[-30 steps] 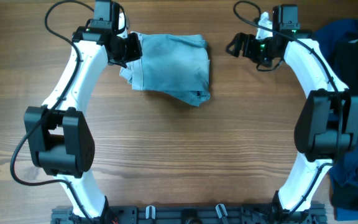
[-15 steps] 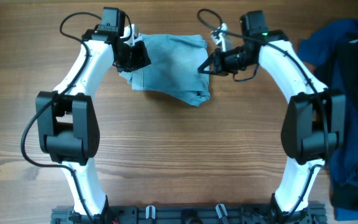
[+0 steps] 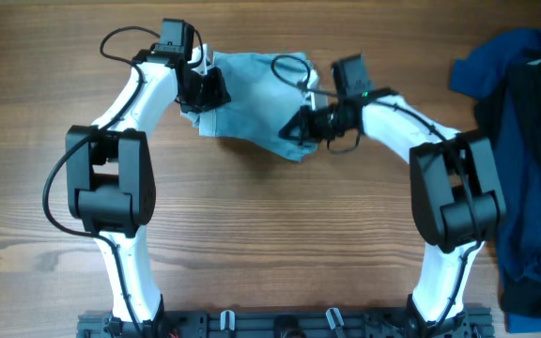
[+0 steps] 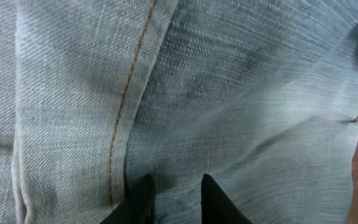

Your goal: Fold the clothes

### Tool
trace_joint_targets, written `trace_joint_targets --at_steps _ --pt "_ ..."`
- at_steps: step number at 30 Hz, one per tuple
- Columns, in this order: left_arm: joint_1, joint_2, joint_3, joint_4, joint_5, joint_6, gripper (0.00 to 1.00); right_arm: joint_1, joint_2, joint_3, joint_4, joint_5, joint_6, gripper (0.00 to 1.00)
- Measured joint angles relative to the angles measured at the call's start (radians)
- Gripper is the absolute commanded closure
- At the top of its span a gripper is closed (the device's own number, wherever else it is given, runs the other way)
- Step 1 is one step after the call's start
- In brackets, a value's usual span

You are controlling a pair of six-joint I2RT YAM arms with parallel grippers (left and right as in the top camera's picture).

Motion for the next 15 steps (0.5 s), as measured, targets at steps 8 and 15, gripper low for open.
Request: trace_joint_targets --at_steps 8,15 --pt "0.0 0.0 0.0 0.004 -0.038 0.0 0.76 0.007 0.0 -0.123 0.045 0.027 0.226 0.95" --pt "0.0 0.0 0.002 0.021 -0.059 -0.004 0.94 0.013 -0.006 -0.135 0.09 0.054 0.343 0.96"
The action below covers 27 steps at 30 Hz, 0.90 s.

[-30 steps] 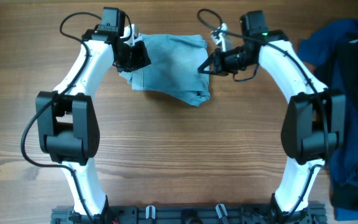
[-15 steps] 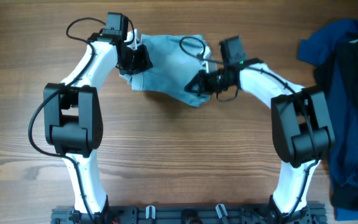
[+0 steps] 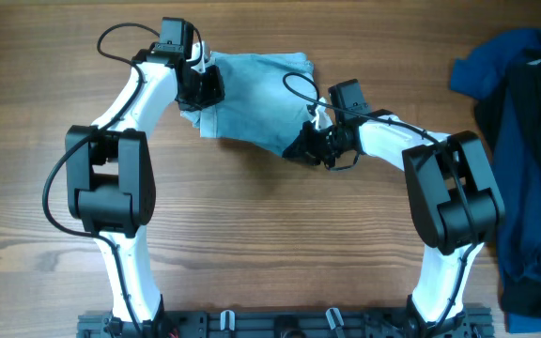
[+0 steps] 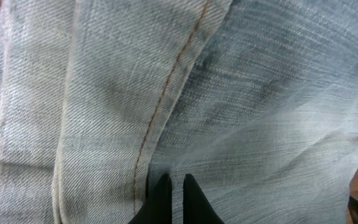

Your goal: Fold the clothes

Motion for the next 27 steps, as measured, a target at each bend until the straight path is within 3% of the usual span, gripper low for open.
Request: trace_joint_targets --at_steps 9,15,27 --pt "0.0 -0.121 0.039 -0.058 -0.01 0.0 0.84 -0.001 -0.034 0.0 0.062 -0.135 0.021 0.96" --pt "0.0 -0.248 0.084 -0.148 0.012 0.0 0.88 -0.001 -0.162 0.003 0.092 -0.135 -0.063 0.96" --pt "0.0 -0.065 0.057 -0.314 0.115 0.008 0.88 -0.002 -0.033 0.013 0.098 0.04 -0.073 0.96"
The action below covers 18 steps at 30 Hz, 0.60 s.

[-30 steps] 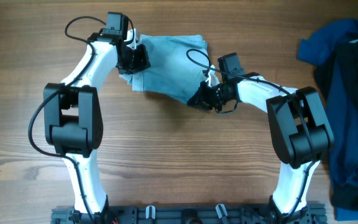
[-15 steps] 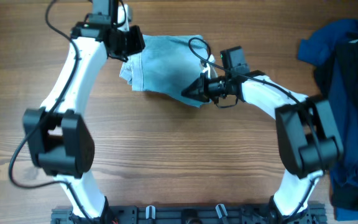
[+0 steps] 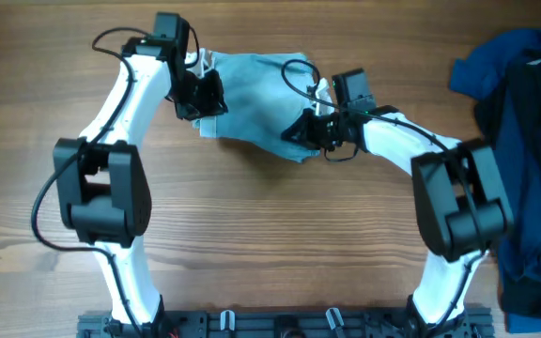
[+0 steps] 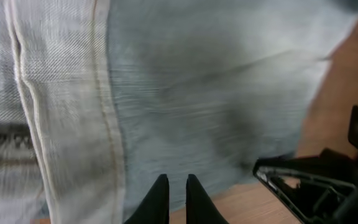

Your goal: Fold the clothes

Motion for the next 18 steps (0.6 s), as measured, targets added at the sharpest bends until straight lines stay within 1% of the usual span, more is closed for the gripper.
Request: trace_joint_targets --at_steps 4,8,11,13,15,17,18 --pt "0.0 0.019 -0.002 -0.013 -0.034 0.0 0.88 0.0 0.033 0.0 0.003 0.0 0.039 0.96" --pt "0.0 0.042 -0.002 -0.013 -0.105 0.001 0.87 0.0 0.034 0.0 0.002 0.0 0.066 0.96" --pt "-0.004 0.064 -0.003 0.001 -0.126 0.004 0.88 0.0 0.034 0.0 0.002 0.0 0.074 0.96" --pt "-0.007 0.071 -0.013 0.025 -0.132 0.004 0.89 0.0 0.034 0.0 0.002 0.0 0.08 0.96" --pt "-0.007 0.073 -0.021 0.049 -0.132 0.004 0.91 0.0 0.034 0.0 0.002 0.0 0.085 0.96" --pt "-0.007 0.082 -0.023 0.07 -0.131 0.005 0.96 0.0 0.034 0.0 0.002 0.0 0.085 0.96" --pt "-0.007 0.087 -0.023 0.078 -0.131 0.008 0.96 0.0 0.034 0.0 0.002 0.0 0.086 0.96"
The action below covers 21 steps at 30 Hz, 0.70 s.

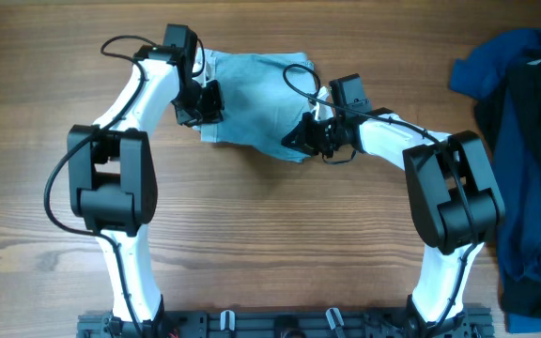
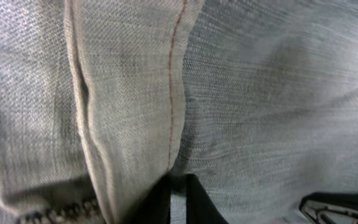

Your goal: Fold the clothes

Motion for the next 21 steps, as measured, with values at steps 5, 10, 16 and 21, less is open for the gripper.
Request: trace_joint_targets --at_steps 5,10,16,21 --pt "0.0 0.002 0.0 0.006 -0.004 0.003 0.96 0.0 -0.001 0.0 0.015 -0.011 -0.006 0.96" --pt "-0.002 -0.015 0.016 -0.032 -0.03 0.003 0.87 -0.001 -0.046 0.021 0.034 -0.008 -0.042 0.96" --pt "-0.008 -0.158 0.035 0.06 -0.069 -0.001 0.87 -0.026 -0.146 0.162 0.079 0.025 -0.075 0.96" --pt "-0.027 -0.281 0.079 0.199 -0.082 0.003 0.91 -0.058 -0.171 0.196 0.105 0.151 -0.104 0.96"
